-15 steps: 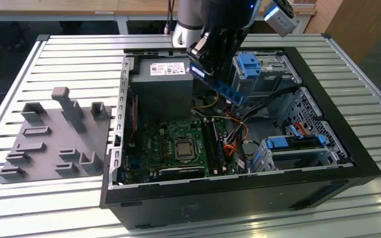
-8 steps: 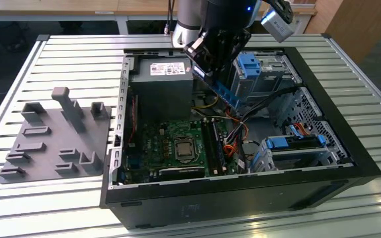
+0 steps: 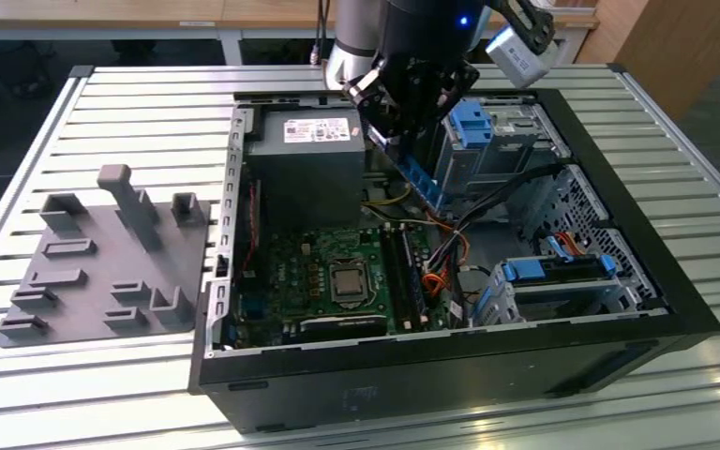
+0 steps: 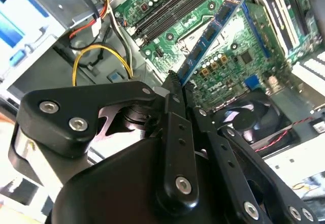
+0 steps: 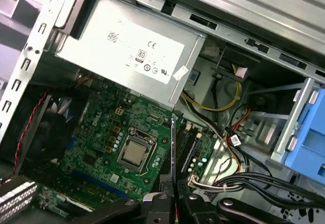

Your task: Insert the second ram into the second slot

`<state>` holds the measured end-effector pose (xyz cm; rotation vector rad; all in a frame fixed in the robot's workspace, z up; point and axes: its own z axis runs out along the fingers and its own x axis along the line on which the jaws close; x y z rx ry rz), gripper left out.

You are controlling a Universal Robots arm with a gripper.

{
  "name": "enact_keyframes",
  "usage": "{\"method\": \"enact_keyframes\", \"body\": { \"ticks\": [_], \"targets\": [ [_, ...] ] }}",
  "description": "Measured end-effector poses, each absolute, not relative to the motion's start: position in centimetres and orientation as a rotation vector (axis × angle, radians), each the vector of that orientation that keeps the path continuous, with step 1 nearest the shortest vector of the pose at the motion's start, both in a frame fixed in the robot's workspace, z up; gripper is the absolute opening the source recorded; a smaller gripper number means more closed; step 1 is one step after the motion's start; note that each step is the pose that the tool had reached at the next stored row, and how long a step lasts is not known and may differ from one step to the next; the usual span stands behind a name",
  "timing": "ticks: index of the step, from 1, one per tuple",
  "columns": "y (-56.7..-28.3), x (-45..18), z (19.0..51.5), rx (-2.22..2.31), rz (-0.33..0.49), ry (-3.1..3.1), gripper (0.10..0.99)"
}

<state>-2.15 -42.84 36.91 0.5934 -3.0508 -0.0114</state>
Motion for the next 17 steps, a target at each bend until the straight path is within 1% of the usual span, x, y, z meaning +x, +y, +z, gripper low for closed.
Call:
{"method": "enact_keyframes", "body": {
  "ticks": [17],
  "targets": [
    [-42.8, -2.1, 35.5, 0.115, -0.019, -3.107, 0.141]
  ]
}}
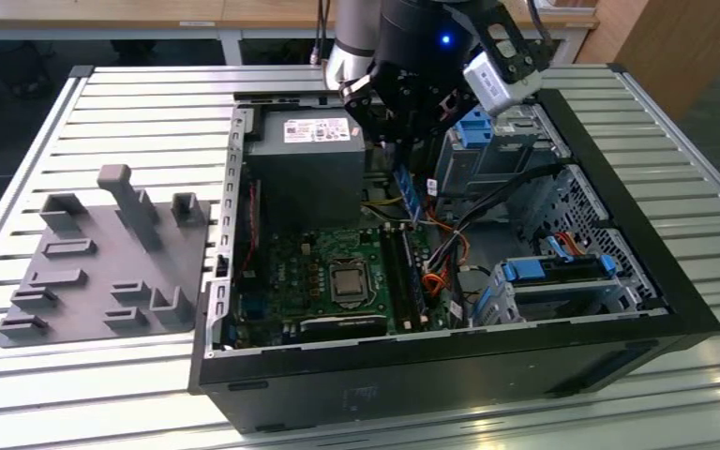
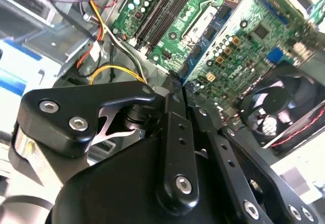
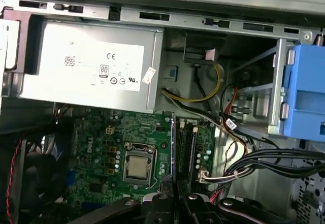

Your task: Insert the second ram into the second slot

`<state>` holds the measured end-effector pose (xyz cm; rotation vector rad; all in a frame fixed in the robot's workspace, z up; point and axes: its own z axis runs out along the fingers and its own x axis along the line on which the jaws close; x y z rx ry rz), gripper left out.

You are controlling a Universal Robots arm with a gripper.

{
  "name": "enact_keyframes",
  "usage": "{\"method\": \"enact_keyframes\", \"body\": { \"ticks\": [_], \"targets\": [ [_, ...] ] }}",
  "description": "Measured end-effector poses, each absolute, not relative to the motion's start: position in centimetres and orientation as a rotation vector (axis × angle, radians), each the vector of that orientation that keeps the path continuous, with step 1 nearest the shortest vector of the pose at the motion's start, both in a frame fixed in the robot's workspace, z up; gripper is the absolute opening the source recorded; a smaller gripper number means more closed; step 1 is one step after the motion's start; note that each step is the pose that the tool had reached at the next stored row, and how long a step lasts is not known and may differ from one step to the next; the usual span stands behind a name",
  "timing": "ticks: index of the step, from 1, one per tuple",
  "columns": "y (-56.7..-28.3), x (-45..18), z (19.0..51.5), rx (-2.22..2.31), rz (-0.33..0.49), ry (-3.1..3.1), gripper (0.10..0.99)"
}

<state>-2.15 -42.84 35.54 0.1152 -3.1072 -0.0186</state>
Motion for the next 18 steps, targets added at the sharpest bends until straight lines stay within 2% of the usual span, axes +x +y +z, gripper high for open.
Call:
{"method": "enact_keyframes", "body": {
  "ticks": [18],
  "targets": [
    [-44.9, -2.2, 32.8, 0.0, -0.026, -3.11, 0.141]
  ]
}}
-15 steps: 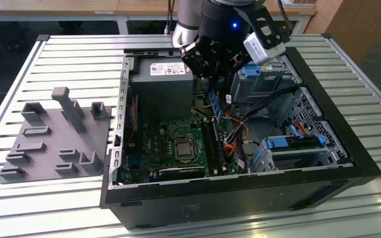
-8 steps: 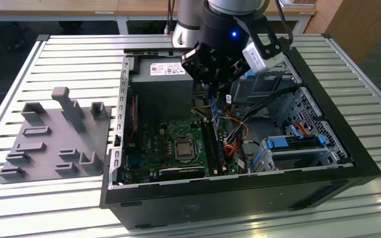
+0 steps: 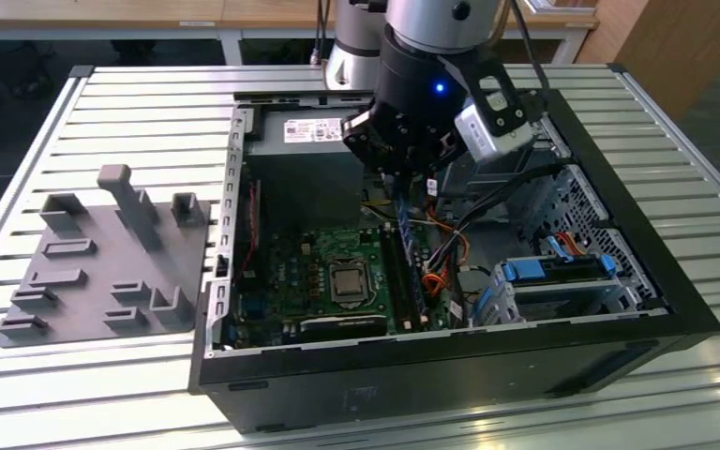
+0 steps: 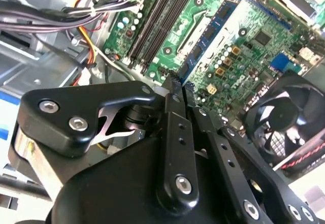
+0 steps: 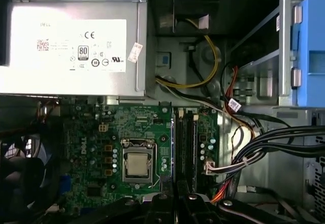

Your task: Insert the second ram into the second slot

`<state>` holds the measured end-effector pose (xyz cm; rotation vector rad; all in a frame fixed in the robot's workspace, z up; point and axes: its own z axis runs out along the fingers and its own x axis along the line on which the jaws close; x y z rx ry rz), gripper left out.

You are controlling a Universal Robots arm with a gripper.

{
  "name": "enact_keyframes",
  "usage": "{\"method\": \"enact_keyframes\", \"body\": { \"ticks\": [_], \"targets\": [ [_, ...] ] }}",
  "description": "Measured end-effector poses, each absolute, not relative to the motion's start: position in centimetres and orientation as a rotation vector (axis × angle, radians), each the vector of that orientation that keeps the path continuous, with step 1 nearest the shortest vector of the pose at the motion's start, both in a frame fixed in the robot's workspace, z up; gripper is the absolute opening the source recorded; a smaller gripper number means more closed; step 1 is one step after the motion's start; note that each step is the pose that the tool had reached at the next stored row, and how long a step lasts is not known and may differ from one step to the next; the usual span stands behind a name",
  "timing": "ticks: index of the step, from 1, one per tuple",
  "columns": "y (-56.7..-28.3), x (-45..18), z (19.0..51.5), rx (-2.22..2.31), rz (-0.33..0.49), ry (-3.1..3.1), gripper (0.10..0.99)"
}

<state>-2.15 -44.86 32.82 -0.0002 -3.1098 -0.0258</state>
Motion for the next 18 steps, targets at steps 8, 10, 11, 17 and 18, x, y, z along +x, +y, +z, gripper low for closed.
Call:
{"method": "enact_keyframes", "body": {
  "ticks": [8, 10, 11, 17, 18],
  "targets": [
    [-45.2, -2.1, 32.0, 0.01, -0.027, -3.12, 0.141],
    [-45.2, -2.1, 32.0, 0.01, -0.027, -3.12, 0.141],
    [-45.2, -2.1, 32.0, 0.01, -0.027, -3.12, 0.141],
    [-45.5, -2.2, 31.0, 0.006, -0.027, -3.12, 0.141],
    [-45.7, -2.2, 30.8, 0.004, -0.027, -3.12, 0.141]
  ]
}}
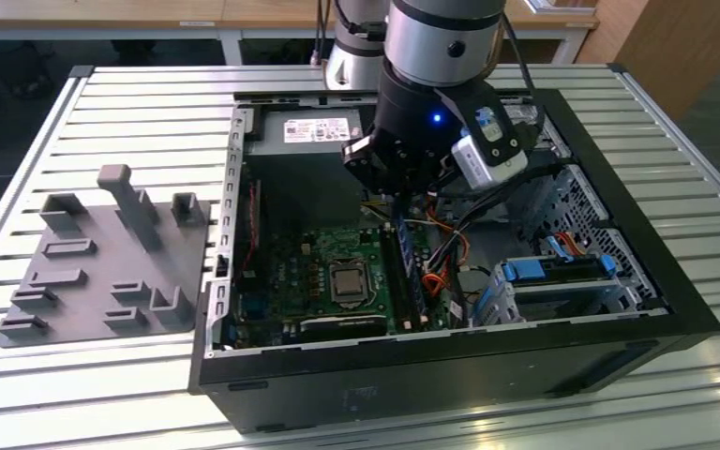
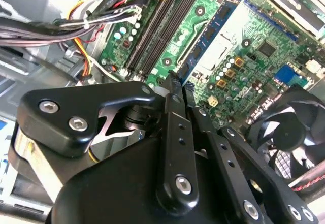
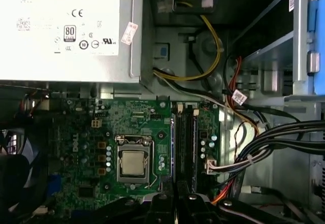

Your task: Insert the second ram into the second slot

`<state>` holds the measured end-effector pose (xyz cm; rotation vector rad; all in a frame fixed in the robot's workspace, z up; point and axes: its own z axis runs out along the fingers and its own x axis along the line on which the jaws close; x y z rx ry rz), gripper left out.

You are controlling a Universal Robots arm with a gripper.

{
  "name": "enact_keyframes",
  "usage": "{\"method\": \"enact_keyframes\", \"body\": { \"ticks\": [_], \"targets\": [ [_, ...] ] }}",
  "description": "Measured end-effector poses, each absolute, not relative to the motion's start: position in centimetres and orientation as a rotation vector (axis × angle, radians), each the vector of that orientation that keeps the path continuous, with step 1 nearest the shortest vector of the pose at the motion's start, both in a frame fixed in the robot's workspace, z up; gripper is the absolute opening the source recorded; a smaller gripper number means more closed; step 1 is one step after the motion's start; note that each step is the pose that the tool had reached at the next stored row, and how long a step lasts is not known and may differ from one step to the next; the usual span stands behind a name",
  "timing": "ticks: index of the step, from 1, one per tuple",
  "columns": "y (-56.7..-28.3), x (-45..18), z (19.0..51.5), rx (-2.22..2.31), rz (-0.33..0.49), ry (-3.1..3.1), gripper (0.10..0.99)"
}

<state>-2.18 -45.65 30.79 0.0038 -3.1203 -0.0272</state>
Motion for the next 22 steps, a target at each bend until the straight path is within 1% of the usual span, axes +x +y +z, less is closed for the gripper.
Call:
{"method": "enact_keyframes", "body": {
  "ticks": [22],
  "targets": [
    [-45.7, -1.6, 26.8, -0.038, -0.031, -3.12, 0.141]
  ]
}}
